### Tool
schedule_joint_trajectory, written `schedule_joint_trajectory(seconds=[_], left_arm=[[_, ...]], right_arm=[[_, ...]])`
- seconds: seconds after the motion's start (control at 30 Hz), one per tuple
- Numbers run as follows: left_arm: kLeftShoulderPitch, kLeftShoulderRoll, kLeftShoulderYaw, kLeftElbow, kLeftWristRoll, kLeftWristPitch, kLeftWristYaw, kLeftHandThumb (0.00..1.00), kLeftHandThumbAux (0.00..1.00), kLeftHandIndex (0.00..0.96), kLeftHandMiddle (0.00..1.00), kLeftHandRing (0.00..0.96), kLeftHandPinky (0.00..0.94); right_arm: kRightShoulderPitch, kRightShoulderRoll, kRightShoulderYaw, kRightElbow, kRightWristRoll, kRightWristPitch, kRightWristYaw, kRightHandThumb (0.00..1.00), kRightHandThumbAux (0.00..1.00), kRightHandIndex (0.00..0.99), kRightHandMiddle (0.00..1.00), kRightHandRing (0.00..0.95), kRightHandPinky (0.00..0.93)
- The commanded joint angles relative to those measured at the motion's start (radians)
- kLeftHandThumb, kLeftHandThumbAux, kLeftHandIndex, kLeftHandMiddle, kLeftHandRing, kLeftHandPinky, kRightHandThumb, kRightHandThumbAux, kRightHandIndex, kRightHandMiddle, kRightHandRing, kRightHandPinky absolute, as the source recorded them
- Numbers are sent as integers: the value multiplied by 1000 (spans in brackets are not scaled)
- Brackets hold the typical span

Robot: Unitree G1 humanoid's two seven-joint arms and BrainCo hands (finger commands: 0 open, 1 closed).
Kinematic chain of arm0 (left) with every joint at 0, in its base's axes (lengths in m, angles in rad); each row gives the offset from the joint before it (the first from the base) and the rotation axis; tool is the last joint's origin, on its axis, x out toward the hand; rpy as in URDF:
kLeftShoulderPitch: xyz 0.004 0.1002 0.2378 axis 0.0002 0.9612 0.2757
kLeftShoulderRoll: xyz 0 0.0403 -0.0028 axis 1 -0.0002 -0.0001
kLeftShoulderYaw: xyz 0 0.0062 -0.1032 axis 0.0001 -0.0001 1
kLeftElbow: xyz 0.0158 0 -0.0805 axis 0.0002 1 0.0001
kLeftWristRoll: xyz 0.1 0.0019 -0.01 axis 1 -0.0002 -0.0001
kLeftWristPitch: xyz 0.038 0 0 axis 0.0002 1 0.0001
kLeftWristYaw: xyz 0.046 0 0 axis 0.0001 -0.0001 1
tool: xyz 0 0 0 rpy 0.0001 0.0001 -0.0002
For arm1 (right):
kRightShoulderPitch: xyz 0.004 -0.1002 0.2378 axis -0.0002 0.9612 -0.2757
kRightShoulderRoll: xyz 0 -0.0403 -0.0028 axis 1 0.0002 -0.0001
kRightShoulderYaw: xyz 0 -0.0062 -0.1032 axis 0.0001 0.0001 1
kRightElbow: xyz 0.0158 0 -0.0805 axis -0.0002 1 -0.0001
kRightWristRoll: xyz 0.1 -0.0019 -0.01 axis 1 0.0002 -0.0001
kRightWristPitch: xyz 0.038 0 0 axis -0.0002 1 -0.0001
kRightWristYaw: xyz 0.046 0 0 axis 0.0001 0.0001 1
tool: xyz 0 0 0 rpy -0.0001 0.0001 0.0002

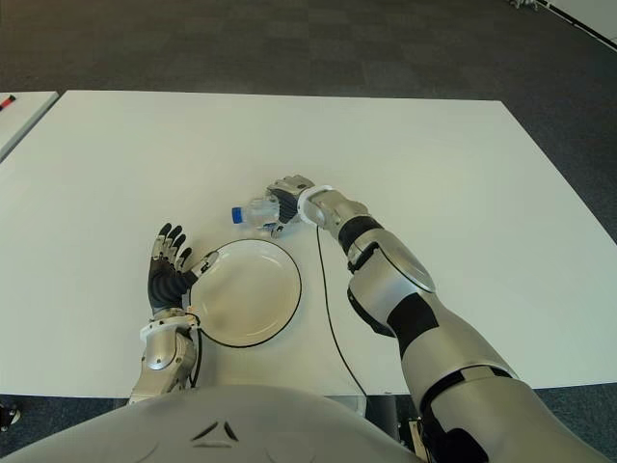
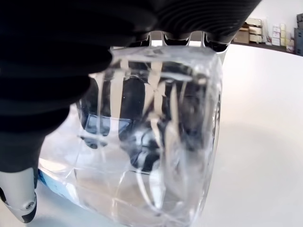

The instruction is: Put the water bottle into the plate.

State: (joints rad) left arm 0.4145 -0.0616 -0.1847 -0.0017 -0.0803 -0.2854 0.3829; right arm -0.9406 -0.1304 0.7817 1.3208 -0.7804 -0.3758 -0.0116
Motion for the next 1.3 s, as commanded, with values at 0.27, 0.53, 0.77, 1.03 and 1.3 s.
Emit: schedule_joint_trajectory(seconds=[0.27,0.53,0.77,1.03,1.3], left_arm=[[15,-127,-28,-3,-5,5,19,0,988,104,127,112,139],[16,-123,-26,-1,-7,-5,15,0,991,114,134,116,141],[17,-118,-23,0,-16,-7,5,0,985,108,129,110,135],[15,-114,-20,7,-24,-14,3,0,984,105,127,109,136],[14,-107,-15,13,-19,-18,3,0,983,110,131,113,135]], right_arm=[[100,-1,-10,36,-9,-1,59,961,652,409,523,490,60],[102,1,-19,37,-7,-1,65,961,652,410,525,489,51],[104,0,-23,37,-12,-6,65,961,652,410,527,490,53],[110,2,-29,37,-11,-1,60,961,652,409,527,490,64],[109,7,-45,28,0,1,69,961,652,409,525,488,64]])
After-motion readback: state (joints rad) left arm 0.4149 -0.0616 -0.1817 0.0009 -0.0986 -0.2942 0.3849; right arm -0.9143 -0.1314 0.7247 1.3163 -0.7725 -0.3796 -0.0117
